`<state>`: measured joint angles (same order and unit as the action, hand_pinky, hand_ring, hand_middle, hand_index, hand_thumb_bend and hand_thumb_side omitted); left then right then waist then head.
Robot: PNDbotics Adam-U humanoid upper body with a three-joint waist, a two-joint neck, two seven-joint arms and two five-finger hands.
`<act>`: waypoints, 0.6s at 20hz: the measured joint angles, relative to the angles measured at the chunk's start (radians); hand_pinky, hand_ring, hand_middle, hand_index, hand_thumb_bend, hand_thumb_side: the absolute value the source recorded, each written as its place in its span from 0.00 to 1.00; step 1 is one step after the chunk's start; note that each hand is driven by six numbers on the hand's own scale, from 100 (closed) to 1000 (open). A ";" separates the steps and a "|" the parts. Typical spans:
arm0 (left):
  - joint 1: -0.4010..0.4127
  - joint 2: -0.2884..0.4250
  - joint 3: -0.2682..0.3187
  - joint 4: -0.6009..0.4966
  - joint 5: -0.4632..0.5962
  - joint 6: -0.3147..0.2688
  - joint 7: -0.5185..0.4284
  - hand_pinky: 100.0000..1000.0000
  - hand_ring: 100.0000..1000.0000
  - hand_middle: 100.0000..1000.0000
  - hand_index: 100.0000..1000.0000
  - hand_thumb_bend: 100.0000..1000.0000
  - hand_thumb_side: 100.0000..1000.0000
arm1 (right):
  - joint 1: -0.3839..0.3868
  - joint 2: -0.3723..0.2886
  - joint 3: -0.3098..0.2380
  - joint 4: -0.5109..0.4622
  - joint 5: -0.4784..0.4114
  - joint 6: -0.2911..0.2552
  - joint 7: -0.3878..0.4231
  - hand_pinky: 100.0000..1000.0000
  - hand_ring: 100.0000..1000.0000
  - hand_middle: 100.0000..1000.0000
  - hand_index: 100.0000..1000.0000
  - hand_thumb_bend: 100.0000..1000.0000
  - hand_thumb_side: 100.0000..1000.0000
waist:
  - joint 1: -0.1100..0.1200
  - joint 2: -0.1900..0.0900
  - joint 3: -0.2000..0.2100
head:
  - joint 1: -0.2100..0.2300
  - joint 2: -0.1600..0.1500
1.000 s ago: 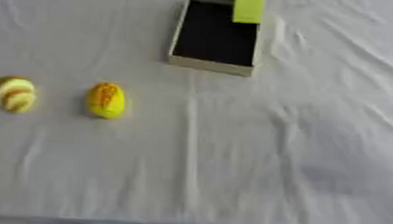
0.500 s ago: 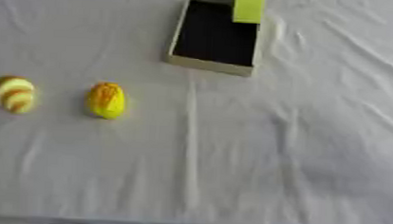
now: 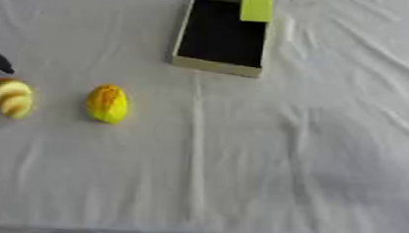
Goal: Pick up objects on the table and place them in the box.
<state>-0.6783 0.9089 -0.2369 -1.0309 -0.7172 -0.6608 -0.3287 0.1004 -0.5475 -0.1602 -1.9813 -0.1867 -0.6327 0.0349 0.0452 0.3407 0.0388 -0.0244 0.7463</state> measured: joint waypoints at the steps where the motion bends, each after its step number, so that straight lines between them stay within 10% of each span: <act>1: -0.005 -0.005 0.000 0.007 0.000 -0.001 -0.003 0.82 0.79 0.79 0.86 0.49 0.00 | 0.000 0.002 0.001 0.000 0.000 0.001 0.001 1.00 0.85 0.53 0.74 0.00 0.41 | 0.000 0.000 0.000 | 0.001 0.000; 12: -0.042 -0.047 0.000 0.065 -0.051 0.030 0.078 0.55 0.50 0.42 0.52 0.23 0.00 | 0.001 0.013 0.001 0.000 0.000 0.013 0.013 1.00 0.85 0.52 0.74 0.00 0.41 | 0.001 0.002 -0.002 | 0.005 0.000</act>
<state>-0.7206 0.8620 -0.2367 -0.9658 -0.7684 -0.6303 -0.2504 0.1011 -0.5341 -0.1587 -1.9813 -0.1867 -0.6194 0.0474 0.0458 0.3429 0.0370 -0.0198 0.7463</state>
